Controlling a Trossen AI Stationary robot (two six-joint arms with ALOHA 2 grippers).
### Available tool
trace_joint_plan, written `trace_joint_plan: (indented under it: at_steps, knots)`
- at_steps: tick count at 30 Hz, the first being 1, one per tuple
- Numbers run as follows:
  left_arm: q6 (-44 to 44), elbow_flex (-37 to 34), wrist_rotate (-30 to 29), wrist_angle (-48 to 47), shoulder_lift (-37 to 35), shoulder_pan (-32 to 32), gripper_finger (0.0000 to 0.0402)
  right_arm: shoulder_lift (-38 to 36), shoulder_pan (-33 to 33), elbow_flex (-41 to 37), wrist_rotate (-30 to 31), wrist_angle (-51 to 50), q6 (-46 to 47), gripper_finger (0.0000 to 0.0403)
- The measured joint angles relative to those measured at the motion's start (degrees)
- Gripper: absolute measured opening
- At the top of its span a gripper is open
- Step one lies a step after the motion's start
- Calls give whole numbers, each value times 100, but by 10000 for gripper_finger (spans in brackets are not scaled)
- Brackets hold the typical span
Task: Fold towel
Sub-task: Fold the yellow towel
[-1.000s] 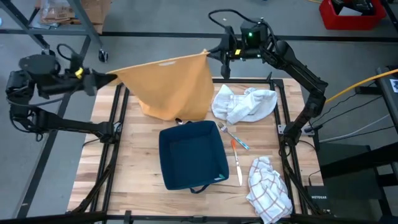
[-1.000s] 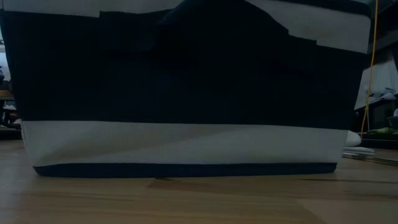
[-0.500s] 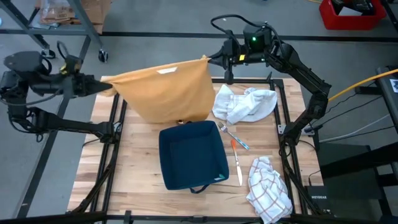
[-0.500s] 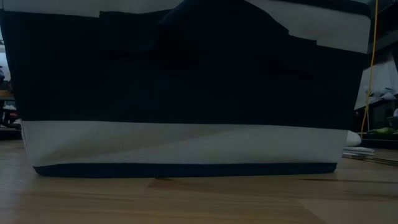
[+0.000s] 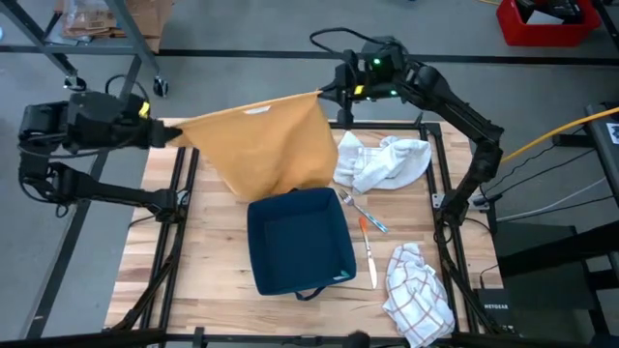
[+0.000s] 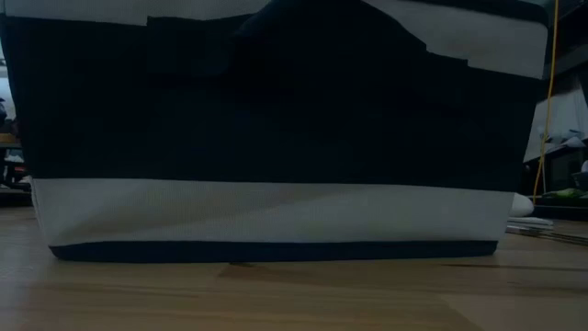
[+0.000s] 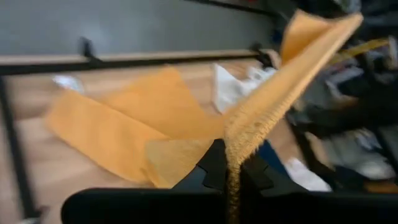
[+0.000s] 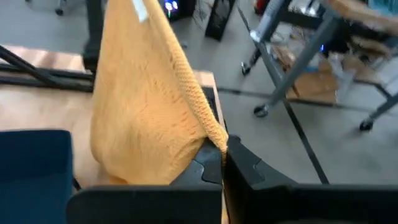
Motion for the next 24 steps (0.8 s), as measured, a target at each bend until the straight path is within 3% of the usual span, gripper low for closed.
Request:
trace_joint_plan:
  at_steps: [12, 17, 20, 24]
  knots:
    - [741, -11, -2553, -118, 416, 0, 0, 519, -676, 2, -145, 523, -249, 1]
    - [1293, -14, -3151, -113, 674, 0, 0, 731, -830, 3, -48, 523, -313, 1]
    - [2010, -13, -3654, 181, 804, 4, 0, 740, -838, -2, 25, 876, -558, 1]
    - [3567, -11, -4300, 1645, 874, 4, 0, 536, -844, -2, 558, 1462, -683, 1]
